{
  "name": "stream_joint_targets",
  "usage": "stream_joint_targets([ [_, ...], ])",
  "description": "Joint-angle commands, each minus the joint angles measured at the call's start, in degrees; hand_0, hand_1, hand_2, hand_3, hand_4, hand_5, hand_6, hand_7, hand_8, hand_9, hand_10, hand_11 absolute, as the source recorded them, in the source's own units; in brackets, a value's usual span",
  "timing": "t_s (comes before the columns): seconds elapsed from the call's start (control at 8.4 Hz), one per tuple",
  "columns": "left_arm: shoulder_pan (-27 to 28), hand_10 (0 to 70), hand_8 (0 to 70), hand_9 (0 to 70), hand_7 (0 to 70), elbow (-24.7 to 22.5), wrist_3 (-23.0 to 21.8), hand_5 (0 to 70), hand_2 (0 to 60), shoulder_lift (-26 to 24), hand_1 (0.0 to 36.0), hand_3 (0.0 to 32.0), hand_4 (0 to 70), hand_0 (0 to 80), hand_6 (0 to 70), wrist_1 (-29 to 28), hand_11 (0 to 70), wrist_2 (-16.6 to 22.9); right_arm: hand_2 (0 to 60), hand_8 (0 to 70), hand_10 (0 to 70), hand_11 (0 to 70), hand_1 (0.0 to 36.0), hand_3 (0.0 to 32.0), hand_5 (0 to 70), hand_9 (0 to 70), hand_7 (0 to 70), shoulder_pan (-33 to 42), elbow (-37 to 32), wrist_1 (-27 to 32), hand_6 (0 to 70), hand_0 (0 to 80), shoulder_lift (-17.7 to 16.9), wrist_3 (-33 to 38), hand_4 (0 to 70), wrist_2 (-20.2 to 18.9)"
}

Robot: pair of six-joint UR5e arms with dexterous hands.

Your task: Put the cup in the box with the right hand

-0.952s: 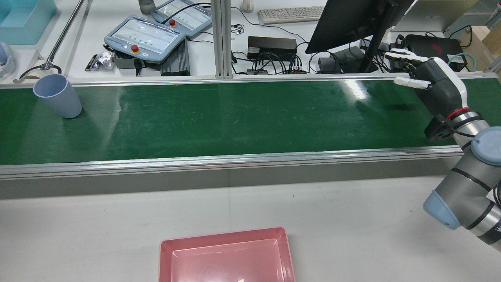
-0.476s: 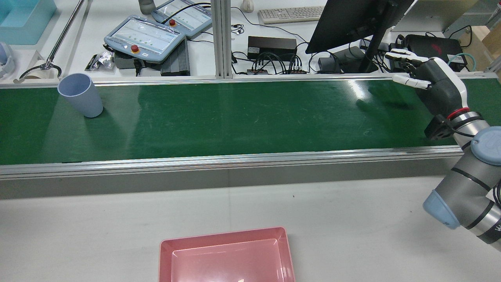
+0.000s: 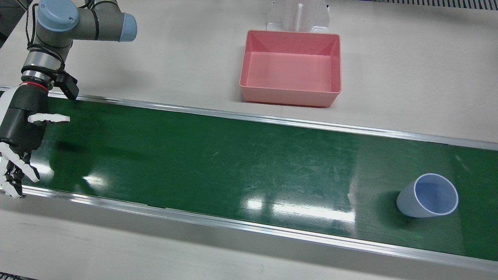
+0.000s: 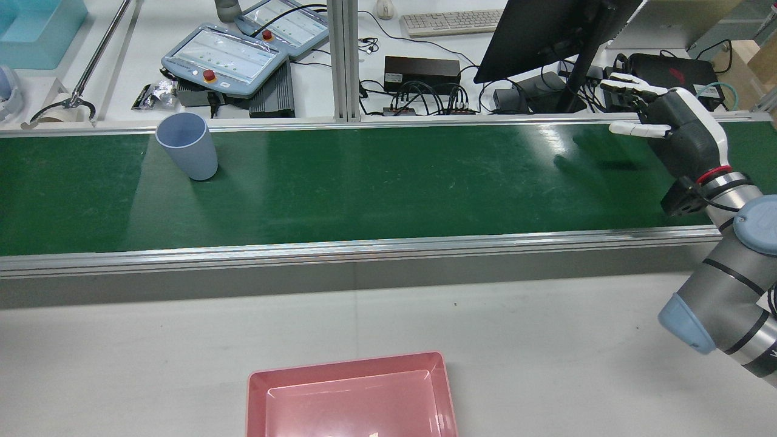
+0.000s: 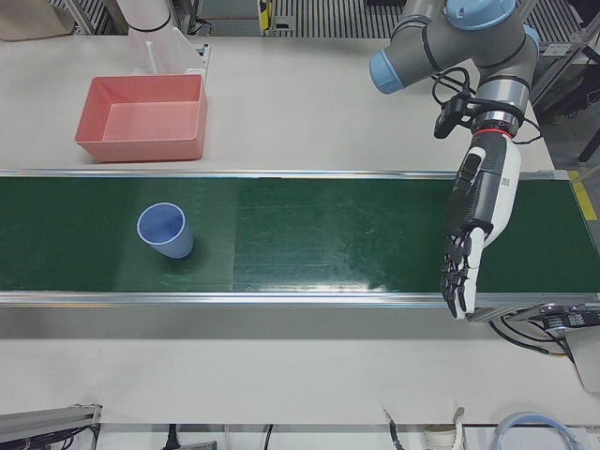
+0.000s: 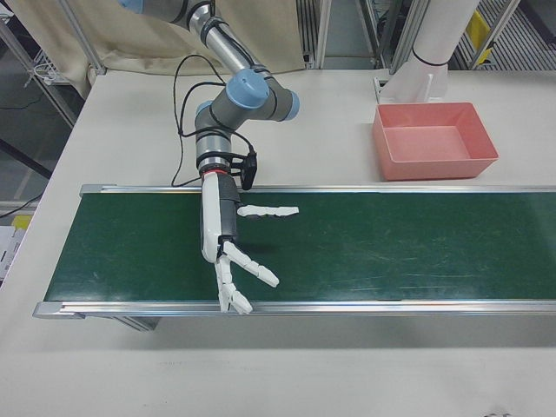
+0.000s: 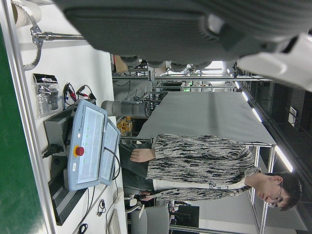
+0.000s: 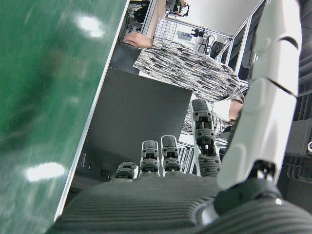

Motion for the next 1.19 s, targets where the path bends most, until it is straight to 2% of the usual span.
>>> stream_joint_targets([
  [0.0, 0.0, 0.0, 0.0, 0.0, 0.0, 0.0, 0.0, 0.0, 0.0, 0.0, 0.0, 0.0, 0.0, 0.0, 0.0, 0.1, 0.0, 0.0, 3.8, 7.6, 2.4, 4.7, 10.6, 0.0, 4.4, 16.0, 23.5, -1.4, -0.9, 0.0, 5.9, 48.6, 0.0, -0.6, 21.5, 0.0],
  [0.12, 0.0, 0.0, 0.0, 0.0, 0.0, 0.0, 0.0, 0.0, 0.0, 0.0, 0.0, 0.0, 0.0, 0.0, 0.0, 0.0, 0.0, 0.0, 7.1, 7.5, 2.3, 4.5, 10.7, 0.0, 4.1, 15.9, 23.6, -1.5, -1.0, 0.0, 5.9, 47.9, 0.1, -0.7, 20.8, 0.0],
  [0.24, 0.0, 0.0, 0.0, 0.0, 0.0, 0.0, 0.0, 0.0, 0.0, 0.0, 0.0, 0.0, 0.0, 0.0, 0.0, 0.0, 0.0, 0.0, 6.8, 7.6, 2.9, 5.4, 10.0, 0.0, 4.1, 16.0, 23.6, -2.1, -1.0, 0.0, 5.9, 47.4, 0.1, -0.7, 19.8, 0.0],
  [0.36, 0.0, 0.0, 0.0, 0.0, 0.0, 0.0, 0.0, 0.0, 0.0, 0.0, 0.0, 0.0, 0.0, 0.0, 0.0, 0.1, 0.0, 0.0, 3.4, 7.5, 3.0, 5.4, 9.1, 0.0, 4.1, 16.0, 23.7, -2.6, -1.0, -0.1, 5.9, 47.8, 0.0, -0.7, 20.8, 0.1],
  [0.71, 0.0, 0.0, 0.0, 0.0, 0.0, 0.0, 0.0, 0.0, 0.0, 0.0, 0.0, 0.0, 0.0, 0.0, 0.0, 0.1, 0.0, 0.0, 13.4, 7.6, 2.8, 5.2, 11.6, 0.0, 4.1, 16.1, 23.7, -2.7, -0.9, -0.1, 5.9, 46.5, 0.2, -0.6, 17.1, 0.1],
  [0.83, 0.0, 0.0, 0.0, 0.0, 0.0, 0.0, 0.0, 0.0, 0.0, 0.0, 0.0, 0.0, 0.0, 0.0, 0.0, 0.1, 0.0, 0.0, 13.6, 7.5, 2.6, 4.9, 11.6, 0.0, 4.0, 16.1, 24.1, -2.7, -0.5, -0.1, 5.9, 46.6, 0.2, -0.6, 17.7, 0.1],
  [0.95, 0.0, 0.0, 0.0, 0.0, 0.0, 0.0, 0.0, 0.0, 0.0, 0.0, 0.0, 0.0, 0.0, 0.0, 0.0, 0.1, 0.0, 0.0, 6.7, 7.5, 2.3, 4.4, 10.0, 0.0, 4.0, 16.1, 24.1, -2.8, -0.1, -0.2, 5.9, 47.3, 0.3, -0.6, 20.3, 0.0],
  [1.07, 0.0, 0.0, 0.0, 0.0, 0.0, 0.0, 0.0, 0.0, 0.0, 0.0, 0.0, 0.0, 0.0, 0.0, 0.0, 0.0, 0.0, 0.0, 10.3, 7.5, 1.9, 3.9, 10.8, 0.0, 3.9, 16.0, 24.1, -2.8, 0.1, -0.2, 5.9, 46.8, 0.3, -0.7, 19.1, 0.0],
])
